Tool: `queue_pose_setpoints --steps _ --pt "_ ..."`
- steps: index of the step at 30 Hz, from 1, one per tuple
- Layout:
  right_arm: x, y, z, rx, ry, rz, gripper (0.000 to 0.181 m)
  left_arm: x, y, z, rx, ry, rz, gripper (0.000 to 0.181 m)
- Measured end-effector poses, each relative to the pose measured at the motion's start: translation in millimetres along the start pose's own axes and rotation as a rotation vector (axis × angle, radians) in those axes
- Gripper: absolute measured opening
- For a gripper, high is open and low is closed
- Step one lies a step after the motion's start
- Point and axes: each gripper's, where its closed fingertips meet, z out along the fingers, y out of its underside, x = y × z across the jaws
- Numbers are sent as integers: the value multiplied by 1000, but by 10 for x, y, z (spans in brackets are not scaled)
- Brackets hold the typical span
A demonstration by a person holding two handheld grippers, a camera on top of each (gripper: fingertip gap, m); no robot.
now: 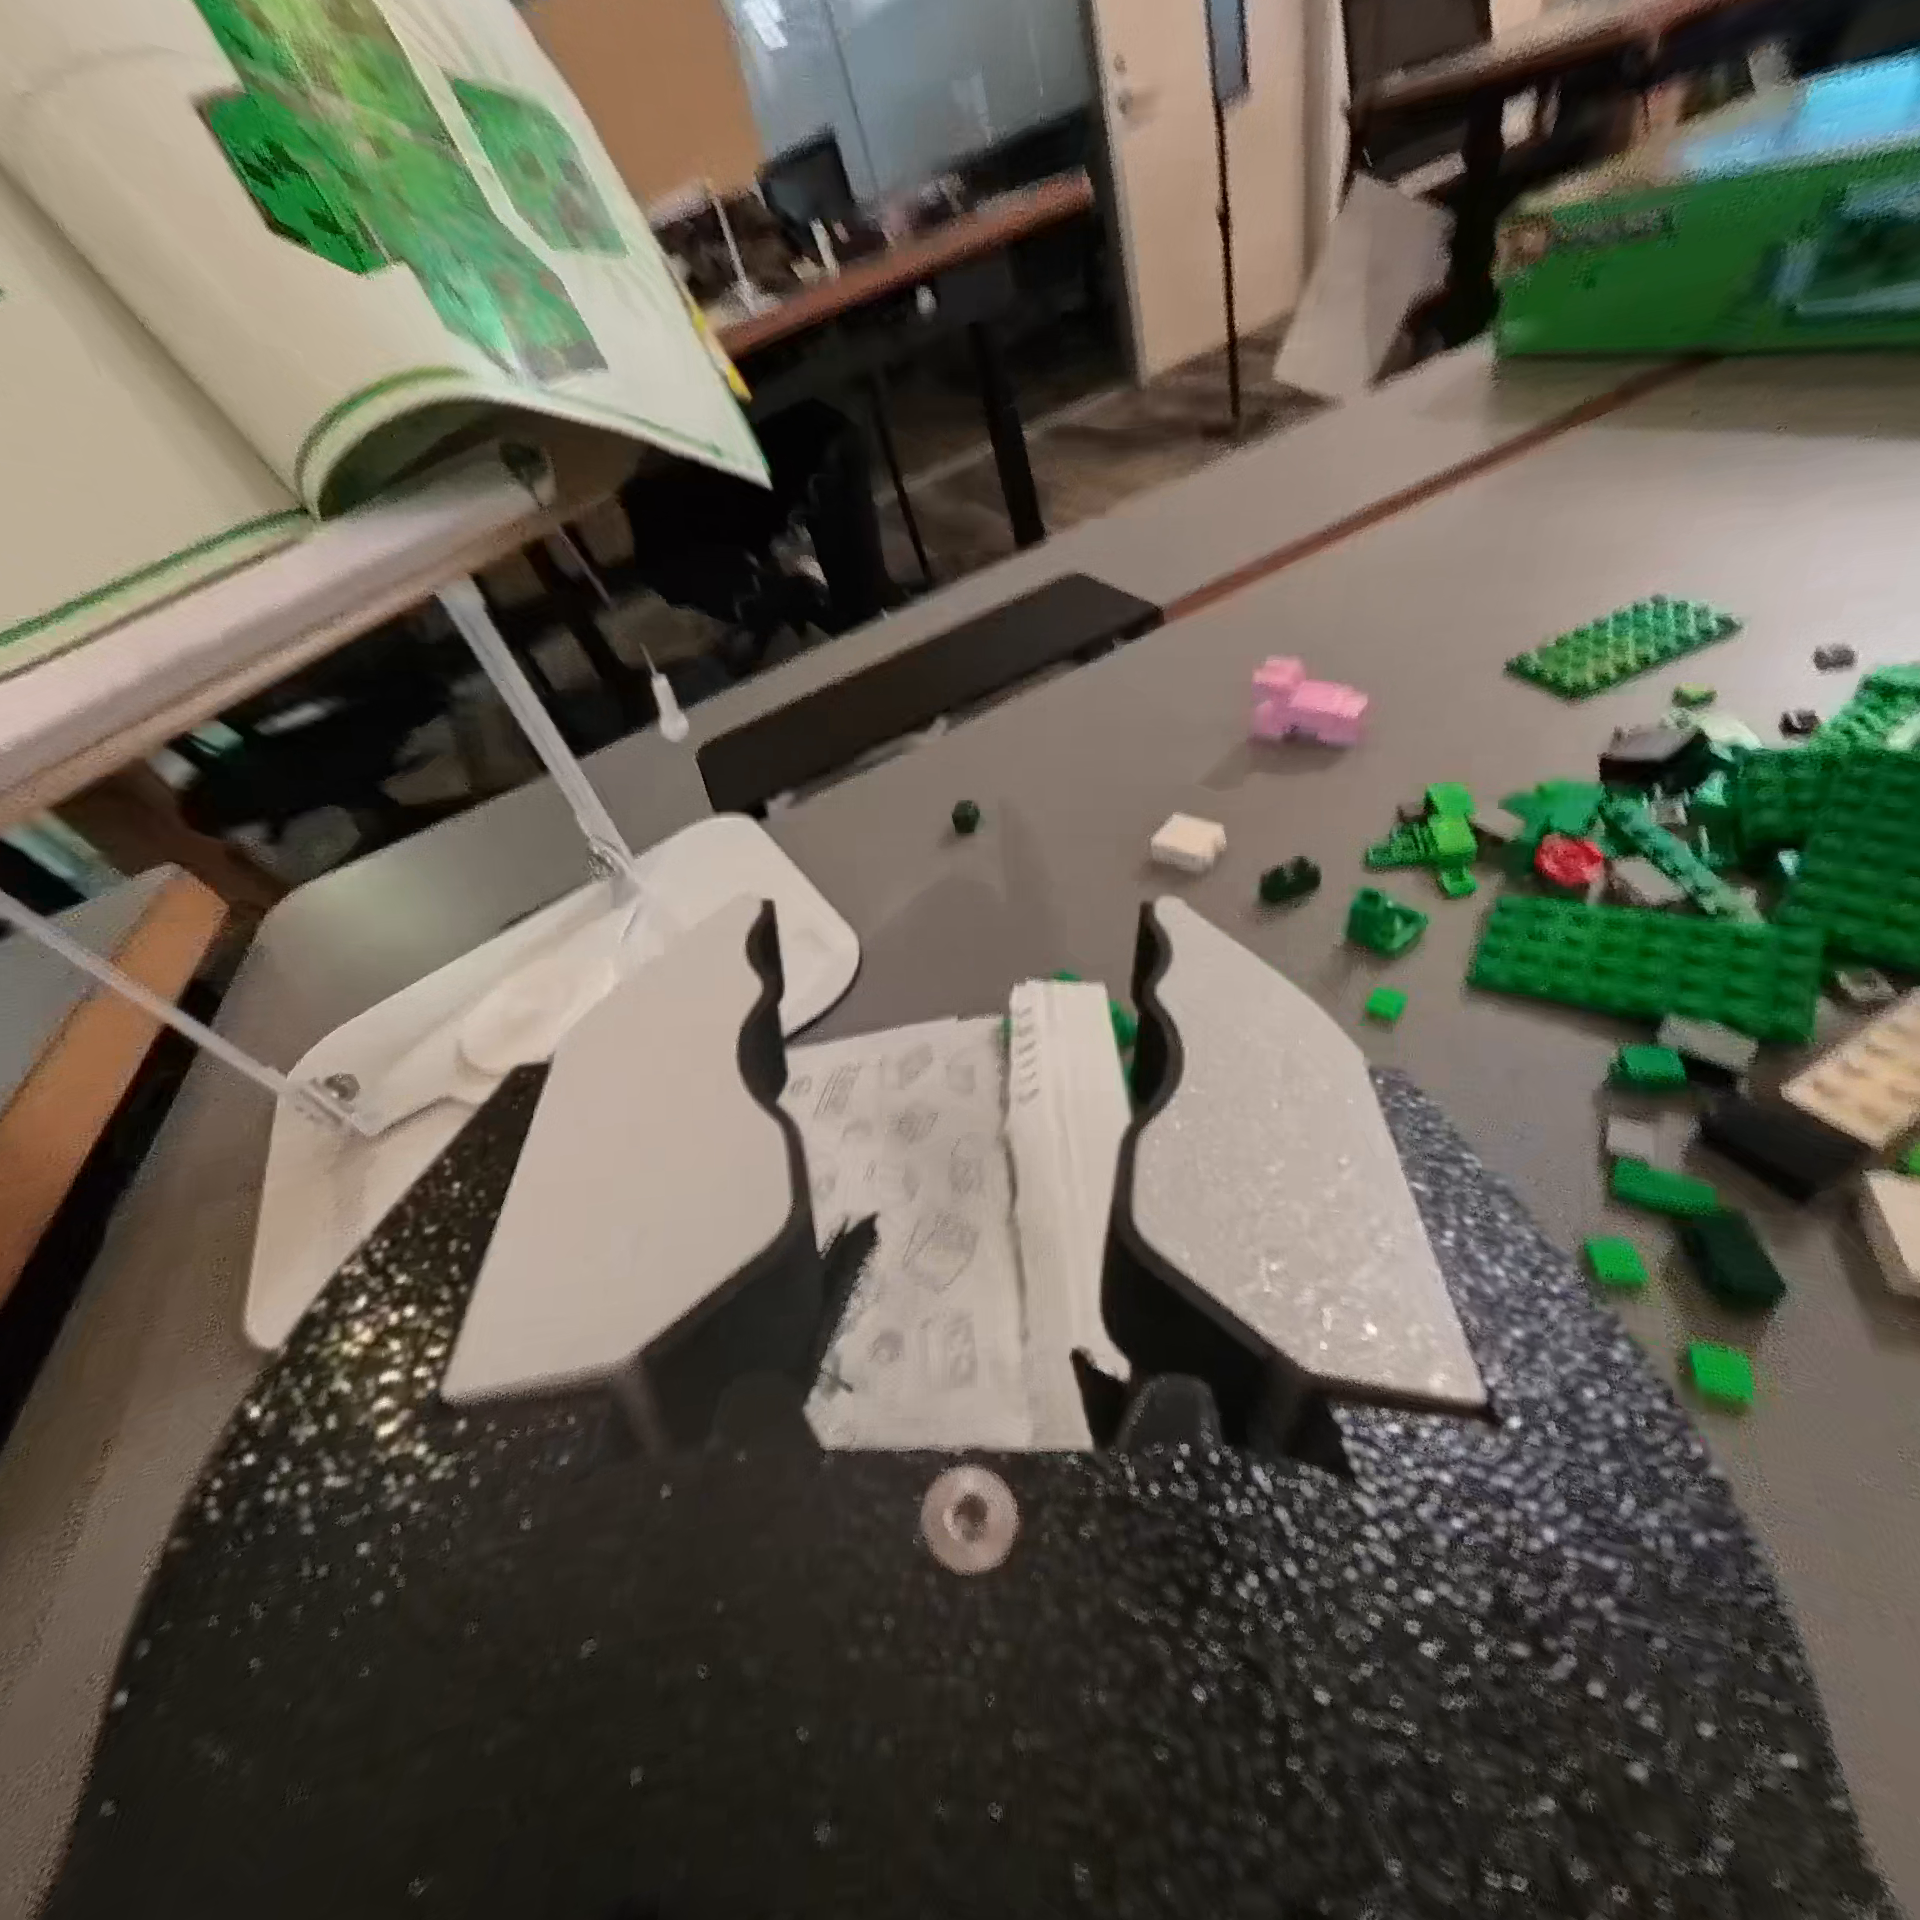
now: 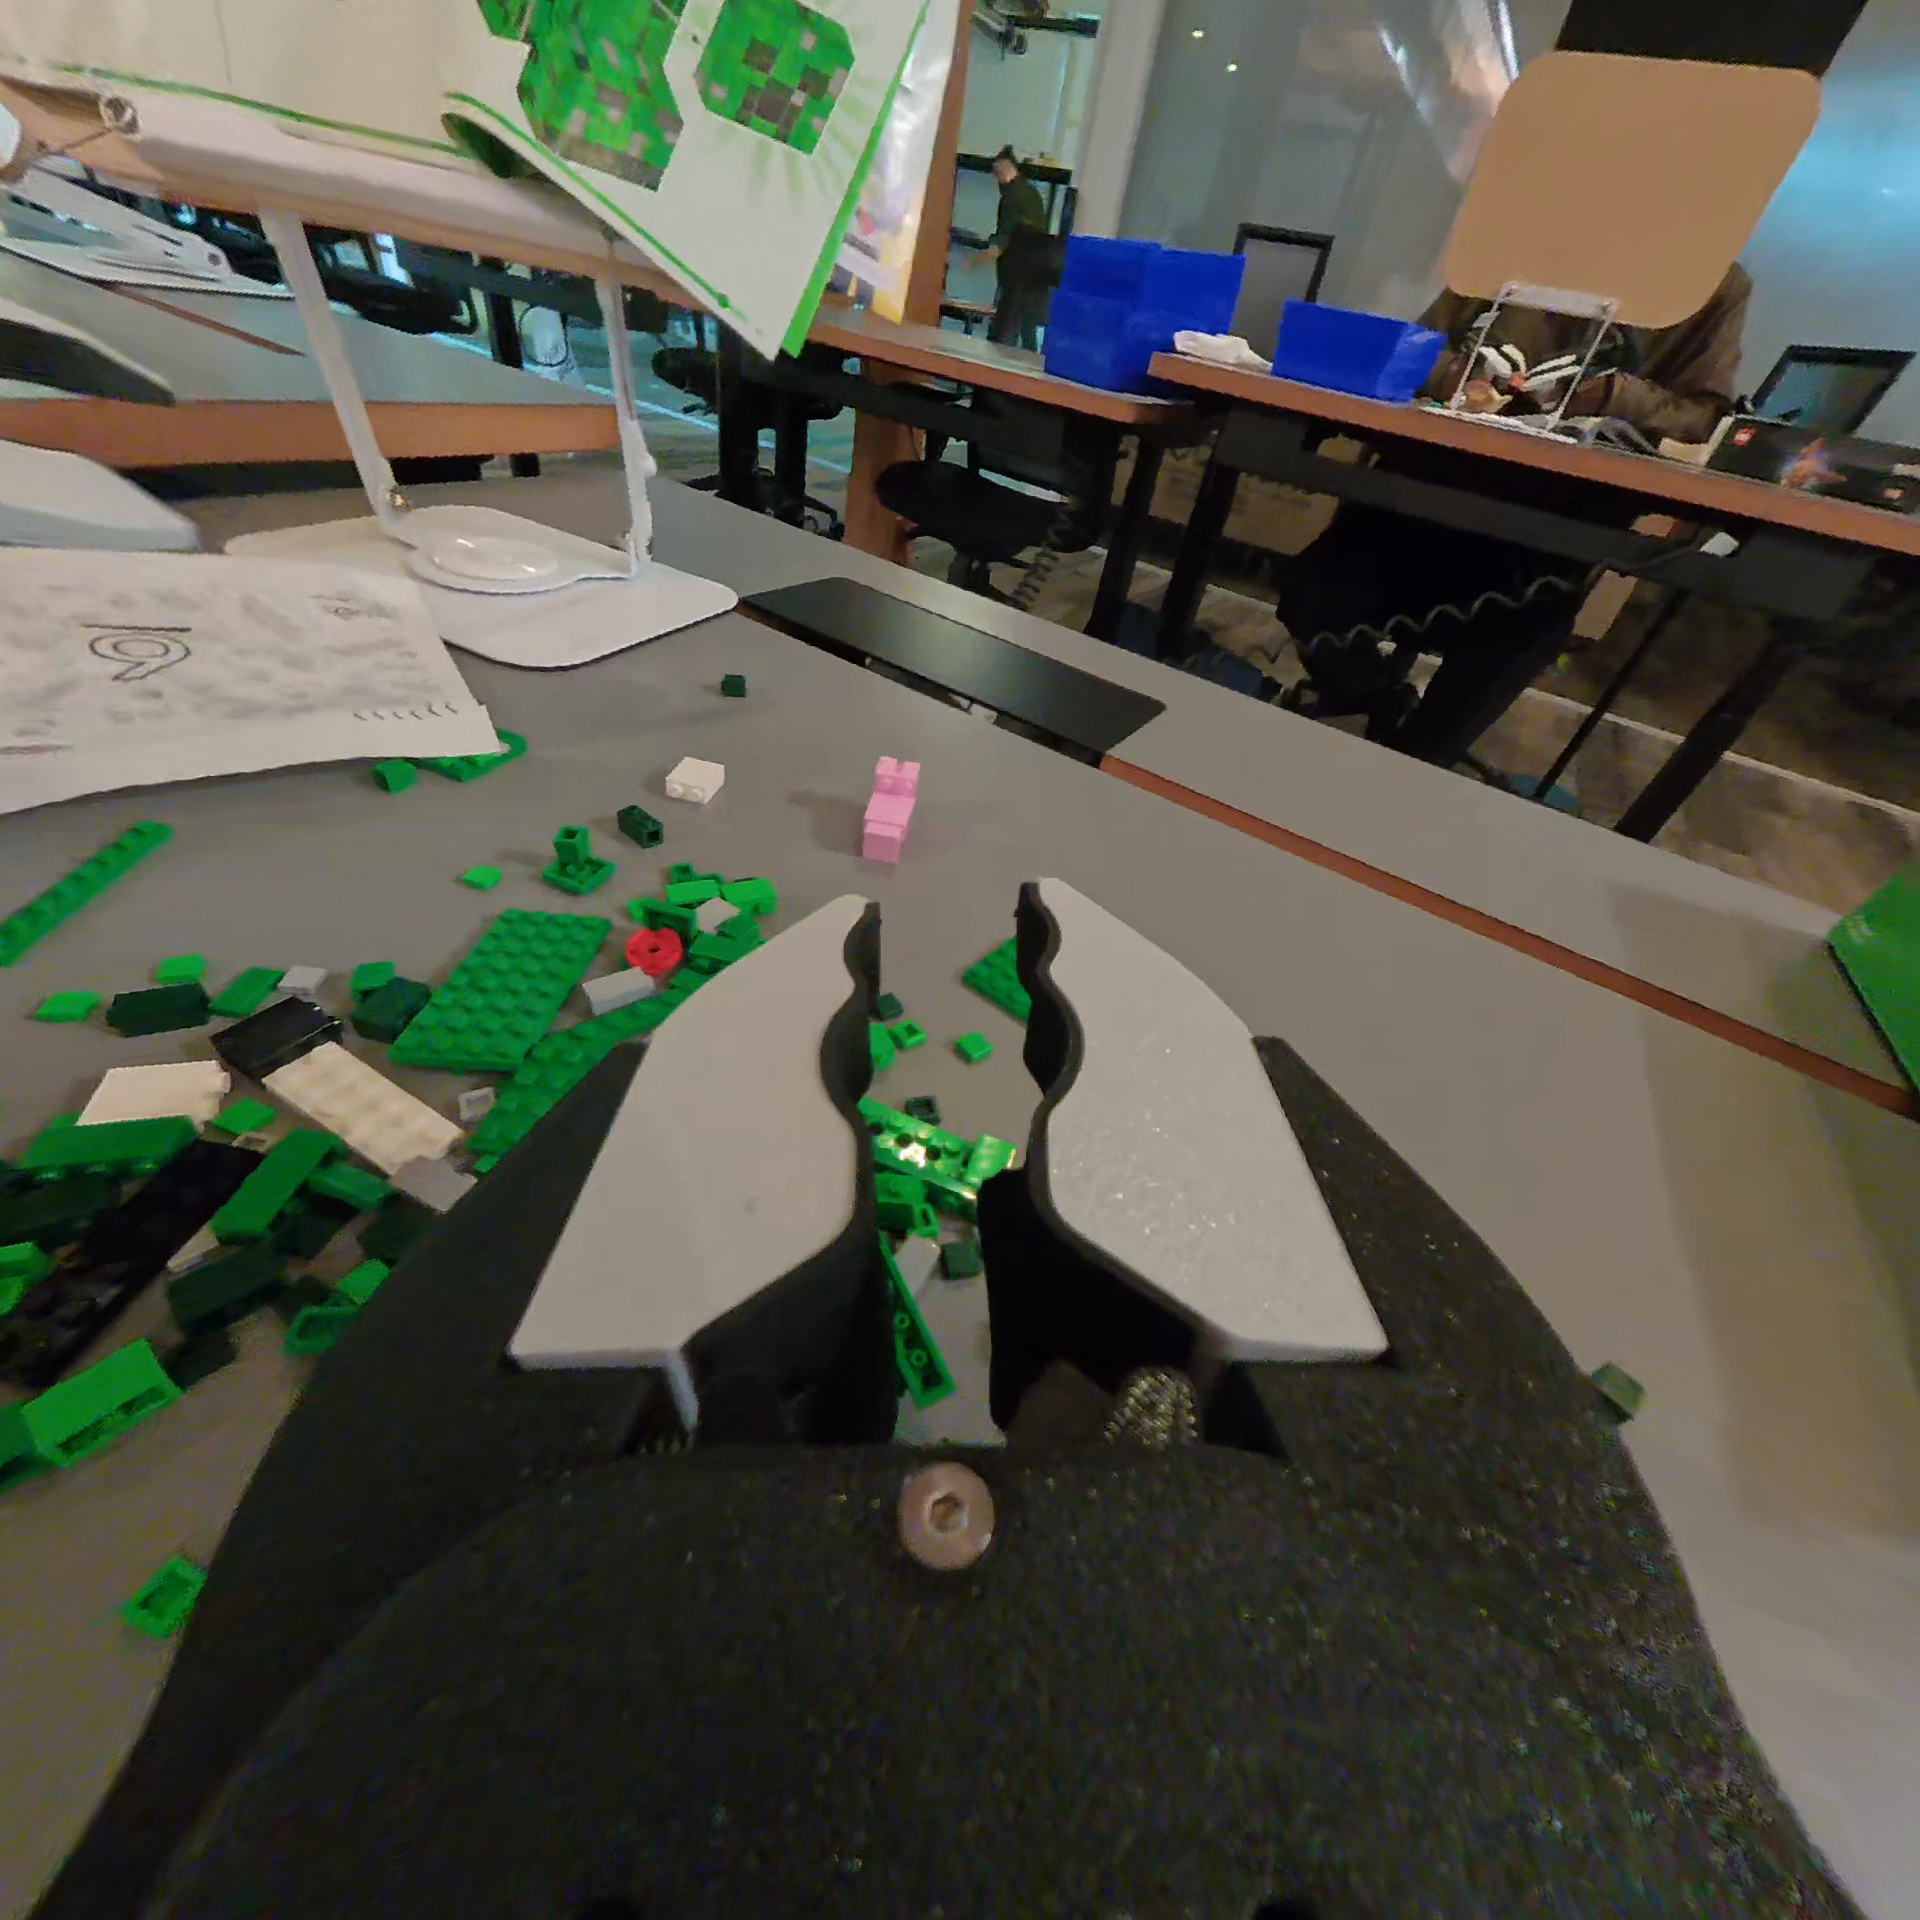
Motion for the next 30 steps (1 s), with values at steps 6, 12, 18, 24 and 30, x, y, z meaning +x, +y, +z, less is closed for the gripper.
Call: queue_pose_setpoints --steps 6,12,18,24,30 --pt "160 -49 -81 -1 52 -58 25 -38 267 -416 -183 206 261 34" --pt "176 -33 -82 -8 60 -64 24 -60 846 -659 -527 256 175 40" --pt "119 44 -35 -29 25 -39 24 145 1069 -809 -724 375 33 93" --pt "89 -10 -41 -10 9 -32 24 243 1115 -878 -776 338 52 80" --pt "15 -71 -50 3 -13 -51 24 223 1145 -915 -808 313 29 21"
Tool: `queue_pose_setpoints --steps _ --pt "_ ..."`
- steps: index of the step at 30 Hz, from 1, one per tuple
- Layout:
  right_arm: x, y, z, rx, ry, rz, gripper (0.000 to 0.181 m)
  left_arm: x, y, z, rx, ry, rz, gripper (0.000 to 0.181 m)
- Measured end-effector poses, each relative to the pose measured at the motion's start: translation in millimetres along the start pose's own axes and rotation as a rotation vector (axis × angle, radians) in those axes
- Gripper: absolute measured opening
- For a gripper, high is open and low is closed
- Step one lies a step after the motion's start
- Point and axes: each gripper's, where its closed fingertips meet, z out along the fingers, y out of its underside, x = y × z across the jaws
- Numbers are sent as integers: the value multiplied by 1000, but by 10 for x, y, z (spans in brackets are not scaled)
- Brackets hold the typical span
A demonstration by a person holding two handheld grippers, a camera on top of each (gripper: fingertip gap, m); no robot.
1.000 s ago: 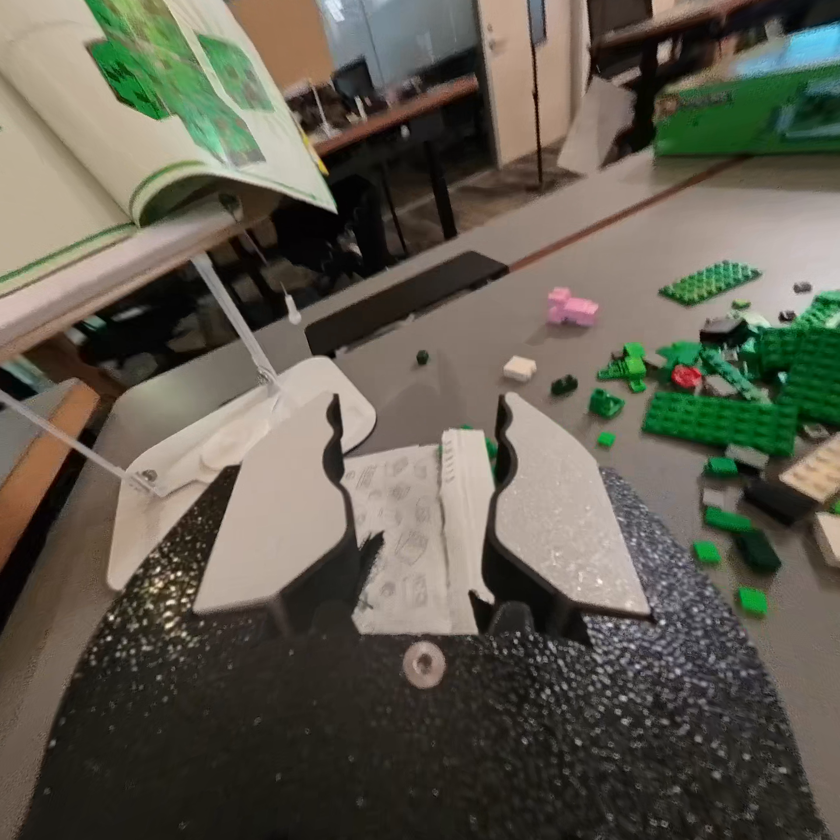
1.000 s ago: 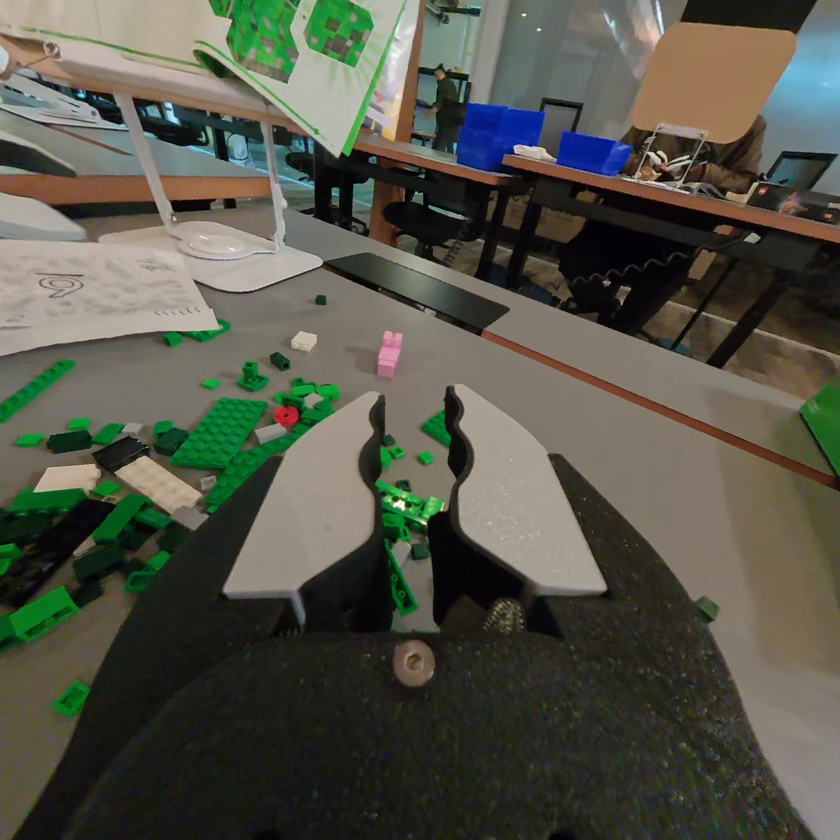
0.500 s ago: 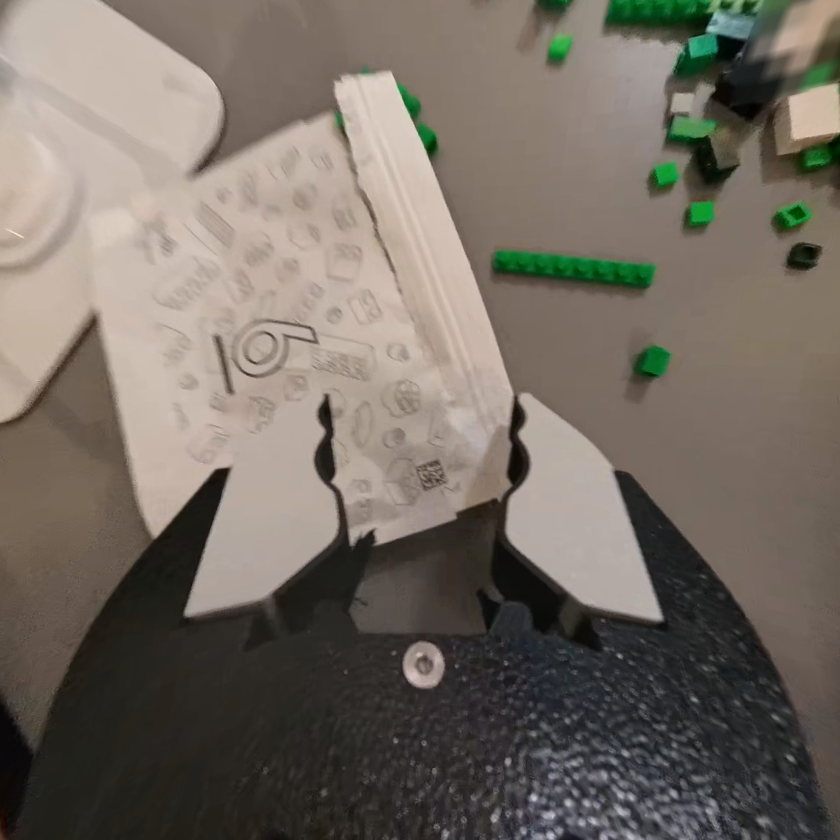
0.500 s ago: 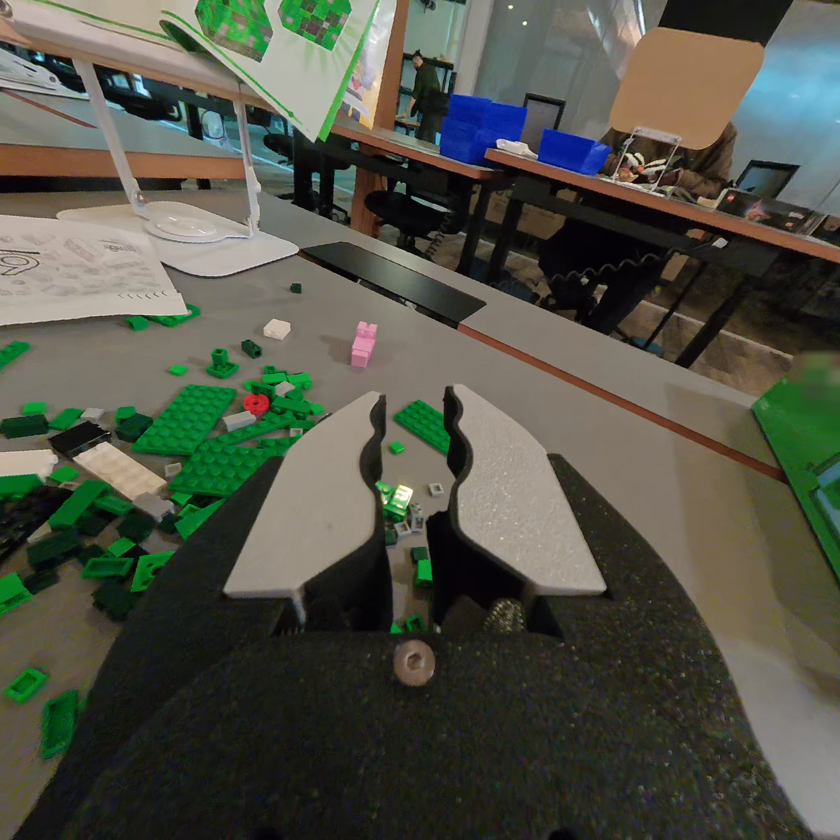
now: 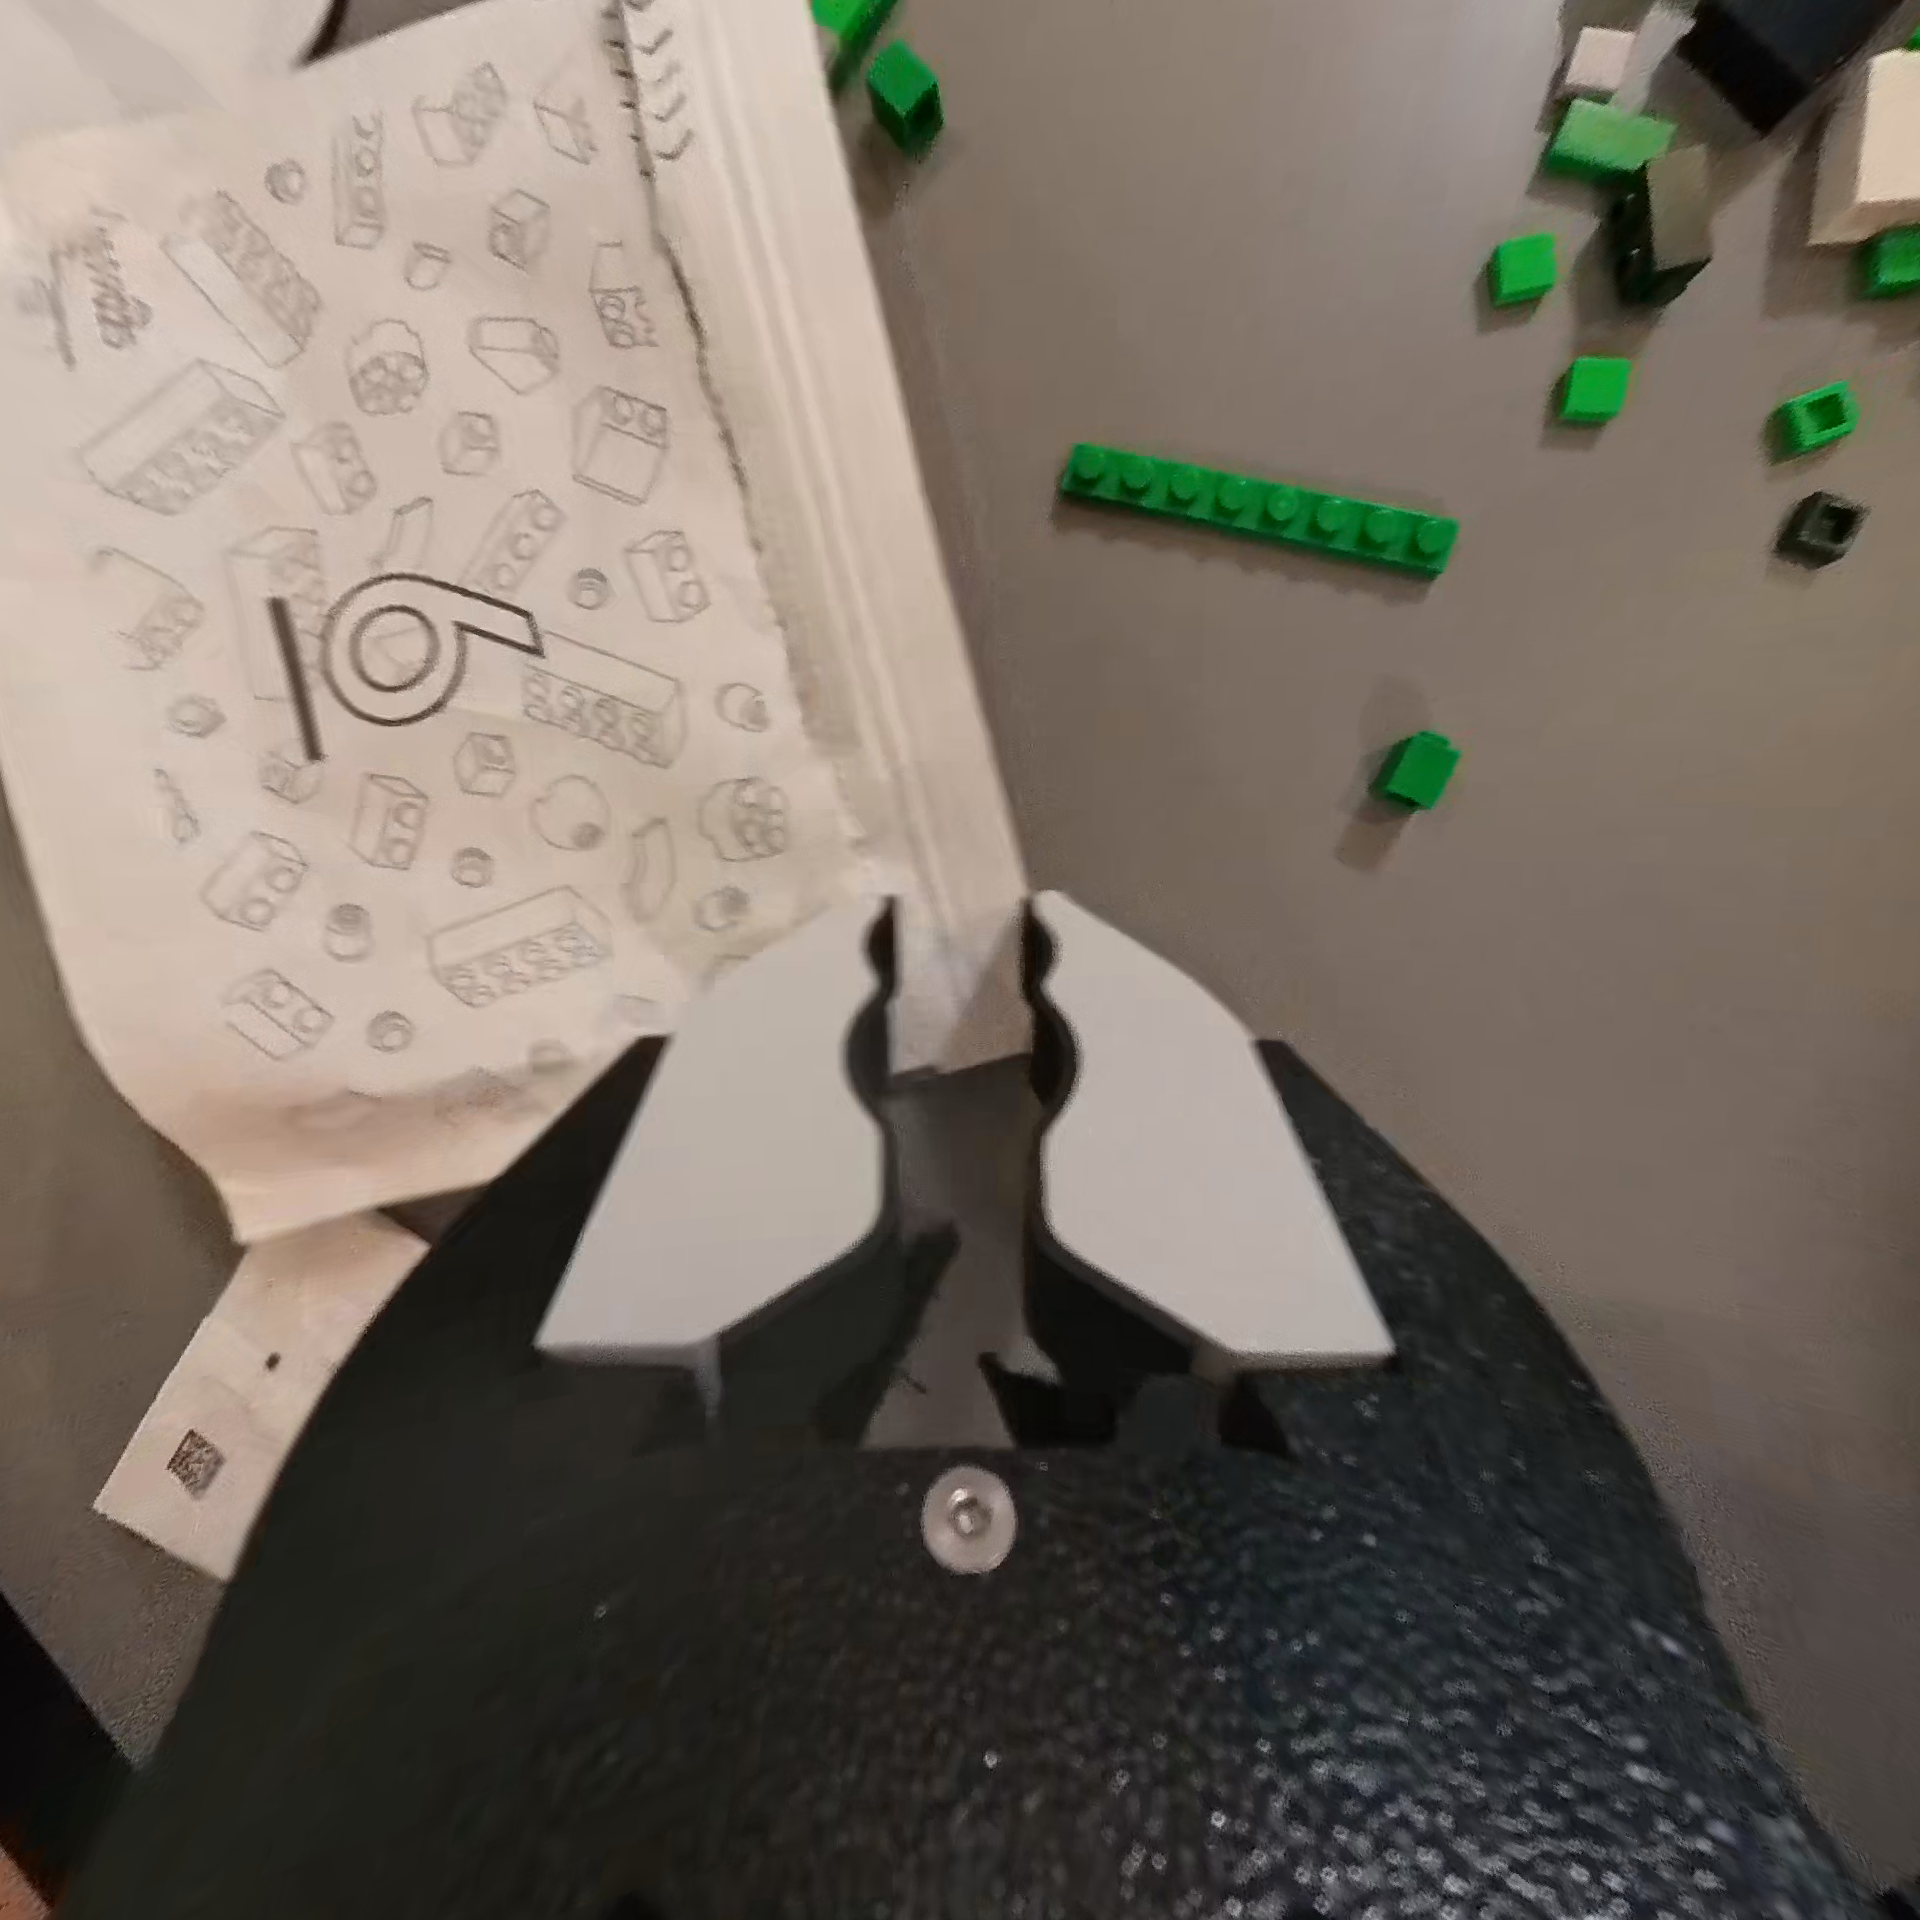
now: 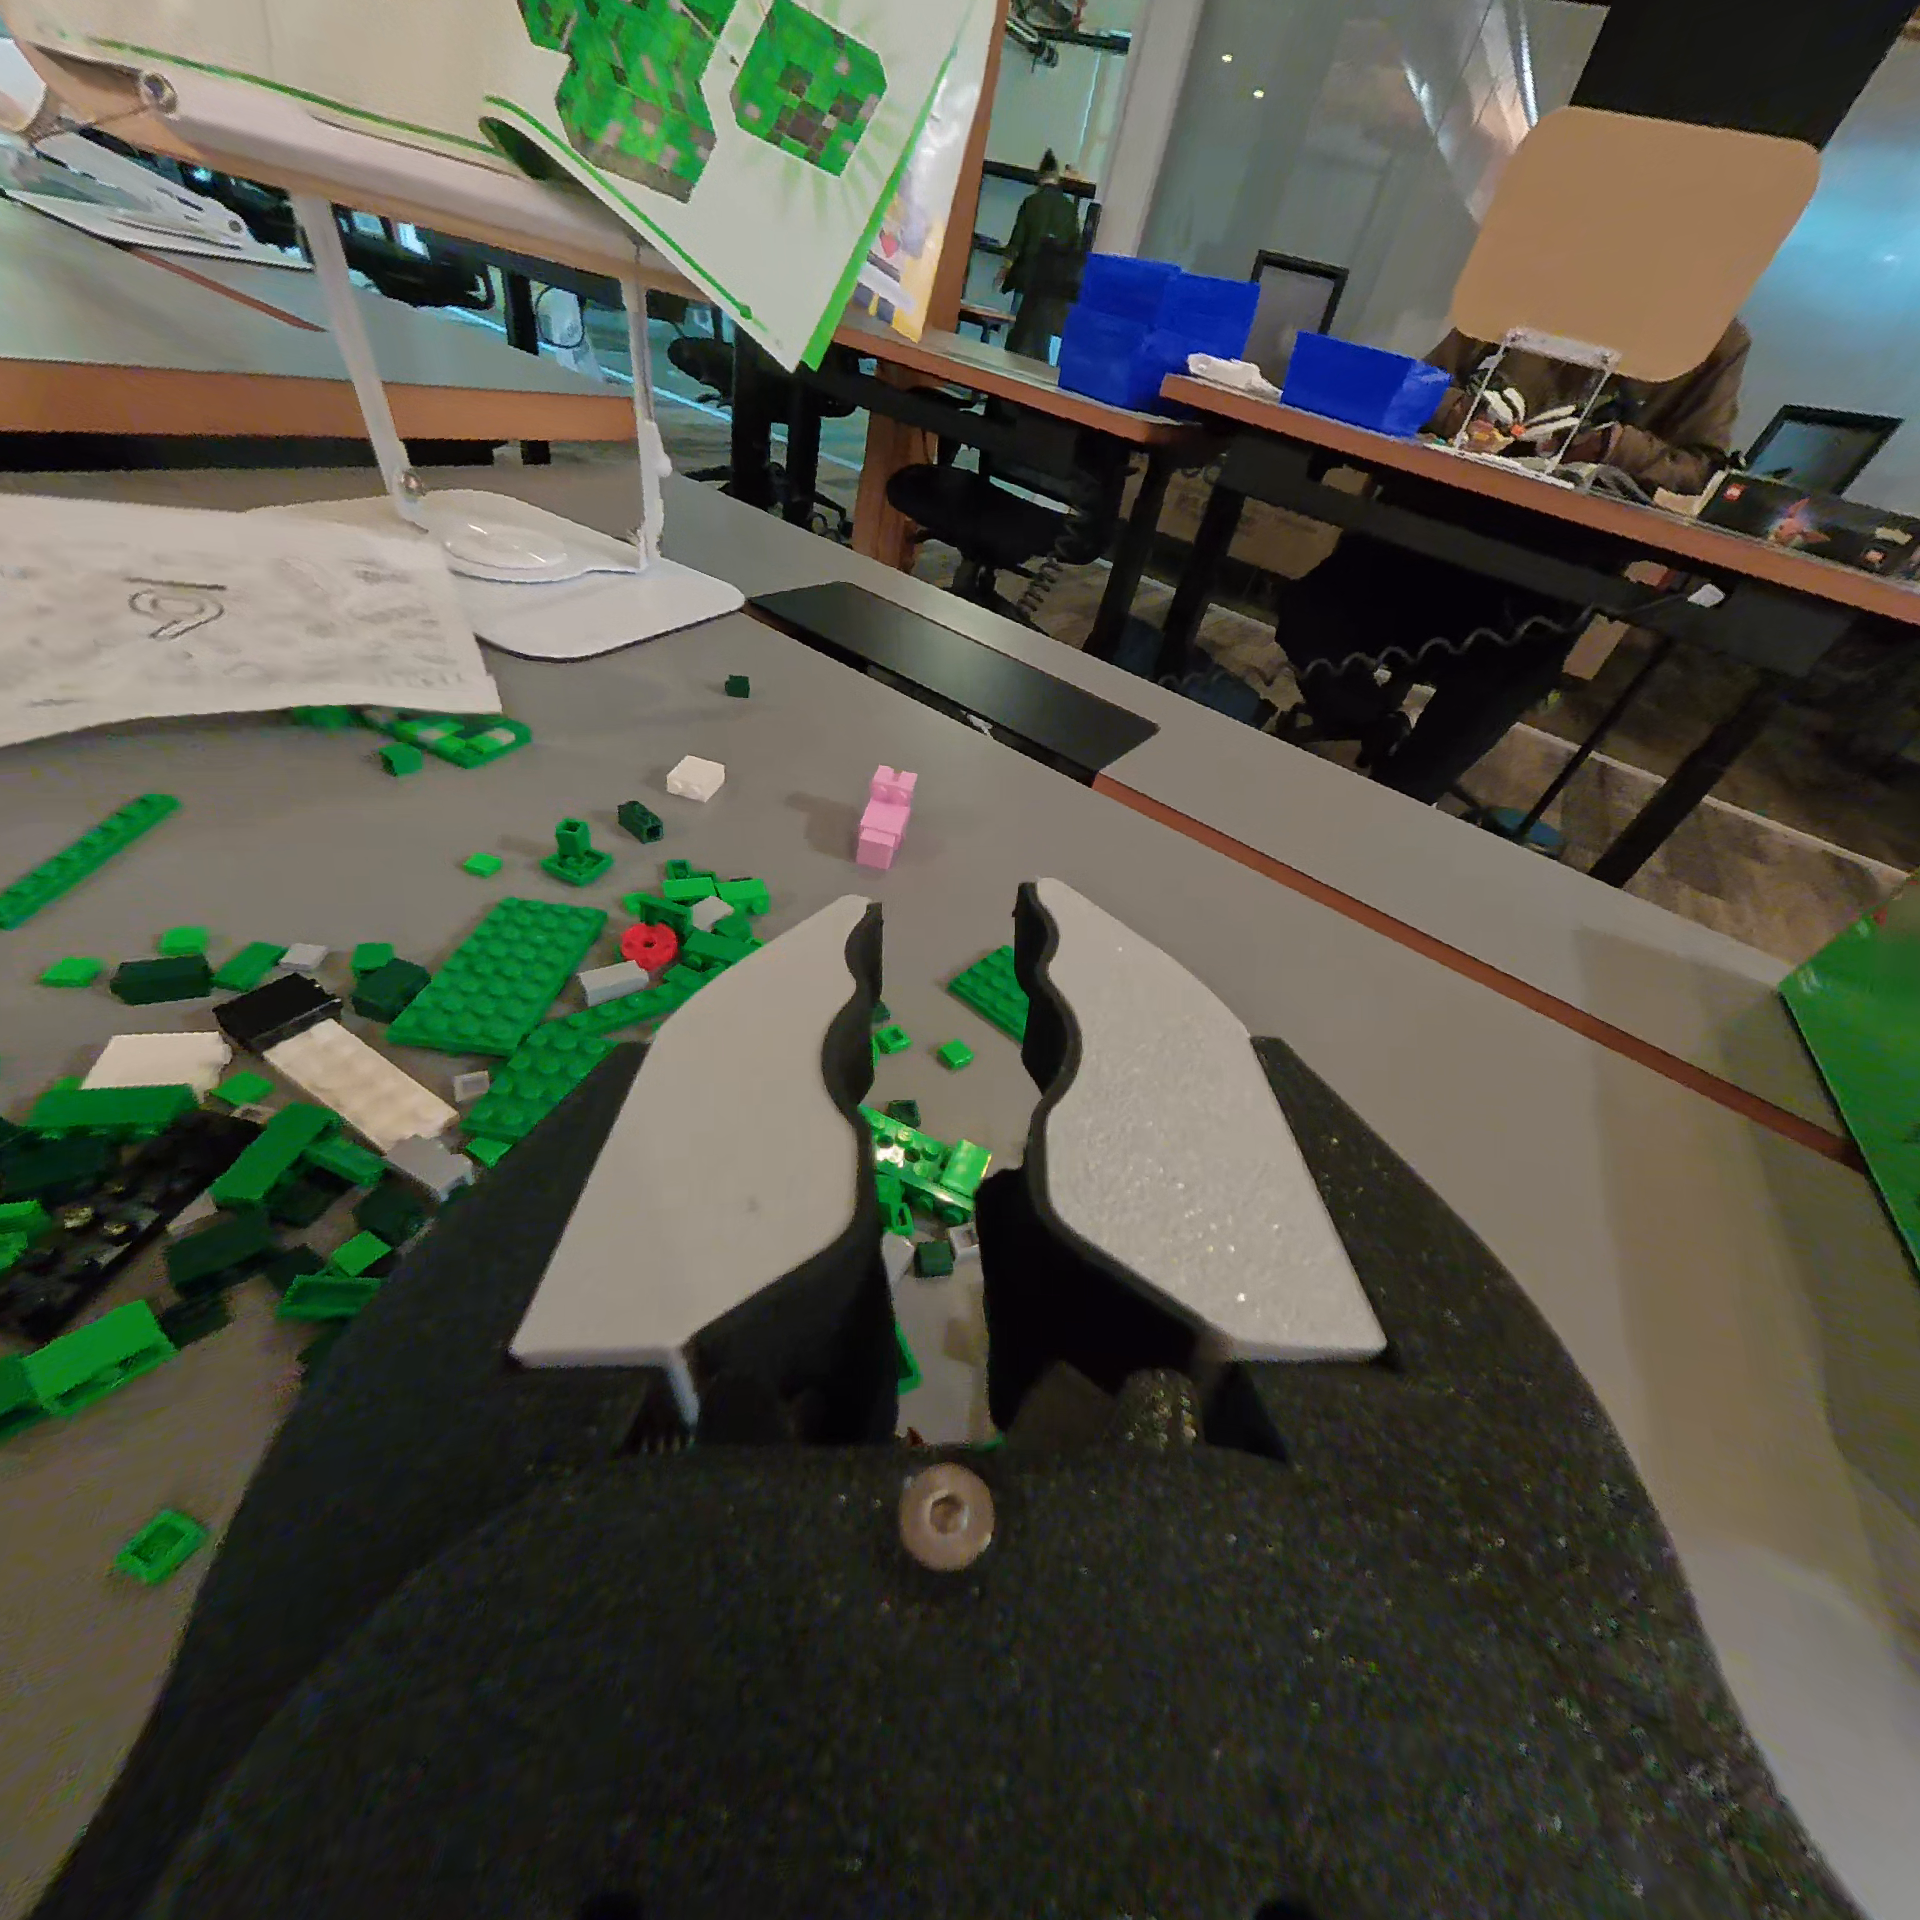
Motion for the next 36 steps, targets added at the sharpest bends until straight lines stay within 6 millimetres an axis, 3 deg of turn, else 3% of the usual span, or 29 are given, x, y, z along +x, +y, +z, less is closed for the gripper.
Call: queue_pose_setpoints --steps 1,2,7,16,18,20,28,36 --pt "-12 -7 0 1 -1 -9 24 -11 26 5 -16 -13 10 1" --pt "-26 -17 -1 1 -4 -16 24 -36 34 6 -21 -40 28 0" --pt "-120 -71 -6 13 -34 -31 24 -131 78 -39 -31 -166 115 0" --pt "-288 -117 -1 25 -86 -36 24 -230 -27 -428 248 -329 38 0" --pt "-322 -119 2 24 -96 -38 24 -264 -1 -424 244 -331 -23 43" --pt "-348 -125 3 25 -103 -42 24 -237 -12 -344 237 -274 -73 58" --pt "-355 -99 0 15 -110 -38 24 -337 -131 -33 139 -227 -122 70" --pt "-359 -78 8 7 -118 -27 24 -344 -147 87 130 -172 -218 71"
